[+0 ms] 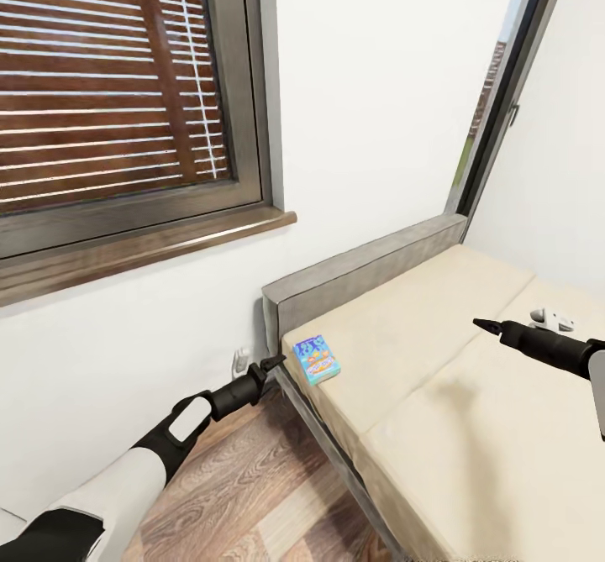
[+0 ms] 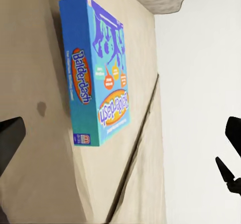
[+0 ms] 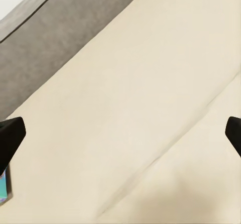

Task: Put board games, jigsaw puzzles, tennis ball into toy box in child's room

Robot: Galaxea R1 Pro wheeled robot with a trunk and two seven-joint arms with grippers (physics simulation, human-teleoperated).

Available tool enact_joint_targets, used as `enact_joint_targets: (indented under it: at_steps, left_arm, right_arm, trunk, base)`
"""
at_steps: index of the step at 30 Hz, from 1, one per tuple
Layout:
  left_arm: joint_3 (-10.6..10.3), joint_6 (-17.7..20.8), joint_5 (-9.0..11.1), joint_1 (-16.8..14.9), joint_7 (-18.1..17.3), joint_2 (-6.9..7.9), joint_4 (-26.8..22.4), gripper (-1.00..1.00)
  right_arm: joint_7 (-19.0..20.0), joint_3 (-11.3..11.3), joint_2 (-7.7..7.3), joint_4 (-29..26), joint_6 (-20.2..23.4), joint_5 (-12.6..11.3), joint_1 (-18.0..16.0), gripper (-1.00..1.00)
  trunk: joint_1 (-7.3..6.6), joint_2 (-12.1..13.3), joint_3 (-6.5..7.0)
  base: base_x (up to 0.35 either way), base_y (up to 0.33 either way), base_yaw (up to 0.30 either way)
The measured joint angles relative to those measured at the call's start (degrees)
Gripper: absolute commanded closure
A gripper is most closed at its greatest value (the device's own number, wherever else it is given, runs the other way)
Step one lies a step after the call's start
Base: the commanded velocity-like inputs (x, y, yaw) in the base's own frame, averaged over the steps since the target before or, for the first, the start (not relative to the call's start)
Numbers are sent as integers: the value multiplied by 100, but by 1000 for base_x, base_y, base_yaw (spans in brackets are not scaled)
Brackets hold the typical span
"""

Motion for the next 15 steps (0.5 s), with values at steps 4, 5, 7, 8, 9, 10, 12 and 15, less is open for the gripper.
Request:
enact_joint_targets:
  at_steps: [4,5,7,8,9,10,12,15]
  left_arm:
    - [2,21,-6,-2,1,12,-2,-100]
    - [2,21,-7,-2,1,12,-2,-100]
    - [6,29,-11,-5,0,21,-2,-100]
    - [5,29,-11,-5,0,21,-2,-100]
    - [8,32,-13,-6,-1,24,-2,-100]
    - [8,32,-14,-6,-1,24,-2,-100]
    - [12,37,-21,-8,-2,29,-2,-100]
    - [13,39,-24,-8,-2,30,-2,-100]
  right_arm:
    - [0,0,-2,0,1,-4,0,-100]
    - [0,0,-2,0,1,-4,0,-100]
    - [0,0,-3,-3,3,-7,1,-100]
    - [0,0,-3,-3,3,-7,1,-100]
    - [1,0,-4,-5,4,-8,1,-100]
    - [1,0,-4,-5,4,-8,1,-100]
    - [2,0,-5,-6,5,-12,1,-100]
    - [3,0,-5,-7,6,-14,1,-100]
  trunk:
    - [88,-160,-72]
    - [110,-201,-90]
    - [154,-281,-126]
    - [176,-321,-144]
    - [198,-361,-162]
    - [220,-401,-180]
    - [264,-481,-215]
    - [330,-602,-269]
  base:
    - [0,0,0]
    - [0,0,0]
    - [0,0,0]
    - [0,0,0]
    - [0,0,0]
    - [0,0,0]
    - [0,0,0]
    - [0,0,0]
